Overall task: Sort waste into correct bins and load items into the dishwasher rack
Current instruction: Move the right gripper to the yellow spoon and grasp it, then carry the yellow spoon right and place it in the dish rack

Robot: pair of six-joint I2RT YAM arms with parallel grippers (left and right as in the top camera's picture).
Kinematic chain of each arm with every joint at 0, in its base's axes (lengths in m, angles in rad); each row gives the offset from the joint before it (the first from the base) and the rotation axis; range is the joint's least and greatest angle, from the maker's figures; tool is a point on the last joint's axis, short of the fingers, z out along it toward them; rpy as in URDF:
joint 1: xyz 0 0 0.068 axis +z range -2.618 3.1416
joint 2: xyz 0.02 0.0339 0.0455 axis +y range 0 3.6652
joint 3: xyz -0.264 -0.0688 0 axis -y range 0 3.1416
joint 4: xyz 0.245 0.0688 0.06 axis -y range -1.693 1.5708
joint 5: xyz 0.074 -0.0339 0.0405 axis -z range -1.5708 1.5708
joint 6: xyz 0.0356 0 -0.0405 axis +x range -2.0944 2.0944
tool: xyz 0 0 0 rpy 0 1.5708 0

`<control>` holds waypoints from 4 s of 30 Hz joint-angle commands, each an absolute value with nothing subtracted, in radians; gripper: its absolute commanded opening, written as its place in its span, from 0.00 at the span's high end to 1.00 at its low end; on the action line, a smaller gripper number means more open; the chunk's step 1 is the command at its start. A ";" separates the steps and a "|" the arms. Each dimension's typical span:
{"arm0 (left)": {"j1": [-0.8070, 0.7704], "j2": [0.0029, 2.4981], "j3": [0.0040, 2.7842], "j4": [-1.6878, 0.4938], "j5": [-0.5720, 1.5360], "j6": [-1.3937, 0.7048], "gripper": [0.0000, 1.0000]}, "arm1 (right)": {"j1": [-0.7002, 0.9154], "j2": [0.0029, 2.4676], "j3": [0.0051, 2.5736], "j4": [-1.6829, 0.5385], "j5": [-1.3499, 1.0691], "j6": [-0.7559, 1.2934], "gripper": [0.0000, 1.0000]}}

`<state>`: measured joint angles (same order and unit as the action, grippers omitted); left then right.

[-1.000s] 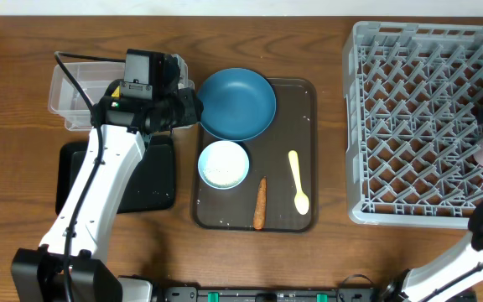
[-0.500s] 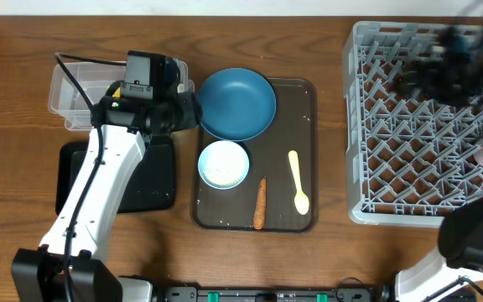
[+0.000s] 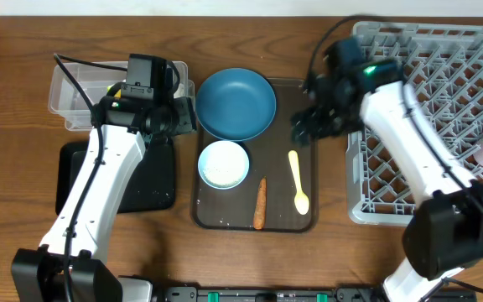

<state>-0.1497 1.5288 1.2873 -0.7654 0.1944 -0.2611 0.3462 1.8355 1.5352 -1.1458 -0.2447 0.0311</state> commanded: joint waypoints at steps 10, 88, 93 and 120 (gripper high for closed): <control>-0.152 1.526 1.296 -0.770 0.170 -0.255 0.46 | 0.566 1.835 1.228 -1.002 -0.074 0.252 0.04; -0.152 1.526 1.296 -0.773 0.170 -0.255 0.46 | 0.401 1.549 1.208 -0.926 -0.003 0.315 0.73; -0.152 1.526 1.296 -0.773 0.170 -0.255 0.46 | 0.276 1.472 1.269 -0.965 -0.004 0.246 0.76; -0.152 1.526 1.296 -0.774 0.170 -0.255 0.46 | 0.030 1.657 1.228 -1.071 -0.110 0.070 0.77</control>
